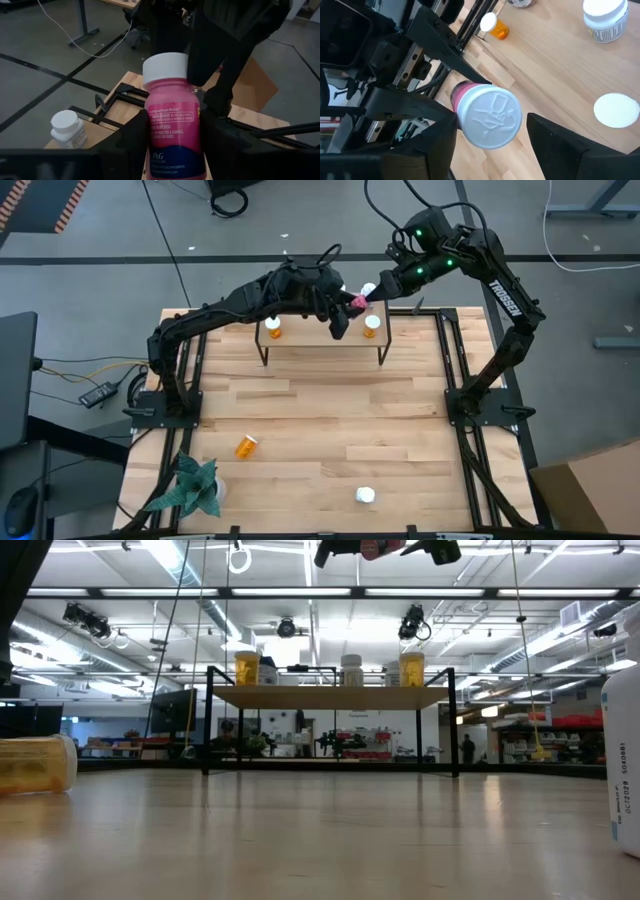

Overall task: Pick and place medicine bottles onto shelf by color
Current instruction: Put the pink pill bottle on the shelf

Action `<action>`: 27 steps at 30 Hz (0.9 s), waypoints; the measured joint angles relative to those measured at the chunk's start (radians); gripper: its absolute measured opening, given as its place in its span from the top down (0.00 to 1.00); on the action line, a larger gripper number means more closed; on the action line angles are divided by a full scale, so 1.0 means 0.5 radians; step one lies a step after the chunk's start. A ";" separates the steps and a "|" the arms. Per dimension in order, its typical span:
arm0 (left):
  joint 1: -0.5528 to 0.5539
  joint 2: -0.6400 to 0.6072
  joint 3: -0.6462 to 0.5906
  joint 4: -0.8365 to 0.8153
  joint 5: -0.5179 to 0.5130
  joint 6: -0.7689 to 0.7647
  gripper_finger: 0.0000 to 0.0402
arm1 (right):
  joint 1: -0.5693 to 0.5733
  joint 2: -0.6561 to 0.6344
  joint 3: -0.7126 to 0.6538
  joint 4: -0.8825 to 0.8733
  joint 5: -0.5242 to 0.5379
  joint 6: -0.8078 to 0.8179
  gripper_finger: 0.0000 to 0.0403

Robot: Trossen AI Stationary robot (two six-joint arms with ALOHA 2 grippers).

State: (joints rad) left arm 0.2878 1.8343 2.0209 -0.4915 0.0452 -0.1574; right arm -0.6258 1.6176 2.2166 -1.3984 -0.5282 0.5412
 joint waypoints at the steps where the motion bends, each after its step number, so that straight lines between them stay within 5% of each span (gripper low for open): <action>1: 0.000 0.000 0.000 0.000 0.000 -0.009 0.59 | 0.000 0.000 0.000 0.007 0.001 -0.005 0.39; 15: 0.002 0.000 0.000 0.003 0.015 -0.027 0.60 | 0.026 0.000 0.000 0.105 -0.026 0.053 0.53; 27: 0.000 0.001 0.000 -0.002 0.015 -0.022 0.60 | 0.026 0.000 0.000 0.048 -0.060 0.085 0.47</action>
State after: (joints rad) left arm 0.2878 1.8351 2.0209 -0.4927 0.0528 -0.1684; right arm -0.6127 1.6176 2.2166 -1.3744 -0.5581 0.5835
